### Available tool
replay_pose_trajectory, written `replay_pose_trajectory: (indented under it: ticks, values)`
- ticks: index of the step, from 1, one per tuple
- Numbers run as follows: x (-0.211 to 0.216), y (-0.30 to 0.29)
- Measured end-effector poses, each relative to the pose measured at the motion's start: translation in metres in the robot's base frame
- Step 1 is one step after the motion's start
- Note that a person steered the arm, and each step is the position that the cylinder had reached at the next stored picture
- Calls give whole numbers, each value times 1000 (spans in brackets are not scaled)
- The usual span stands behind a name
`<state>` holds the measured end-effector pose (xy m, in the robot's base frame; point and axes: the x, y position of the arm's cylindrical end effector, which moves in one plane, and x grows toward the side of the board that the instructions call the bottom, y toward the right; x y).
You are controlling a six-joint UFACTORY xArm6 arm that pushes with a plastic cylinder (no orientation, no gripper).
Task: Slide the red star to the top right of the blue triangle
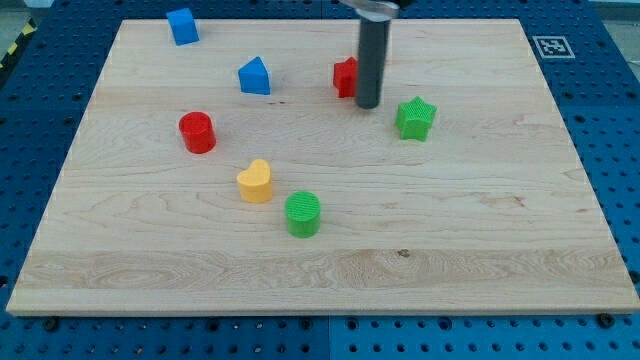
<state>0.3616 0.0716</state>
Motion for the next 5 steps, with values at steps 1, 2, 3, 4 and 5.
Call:
replay_pose_trajectory:
  ticks: [1,2,3,4,5]
  values:
    - [-2,11]
    - [-13,0]
    - [-29,-22]
    - [-37,-41]
    - [-38,-53]
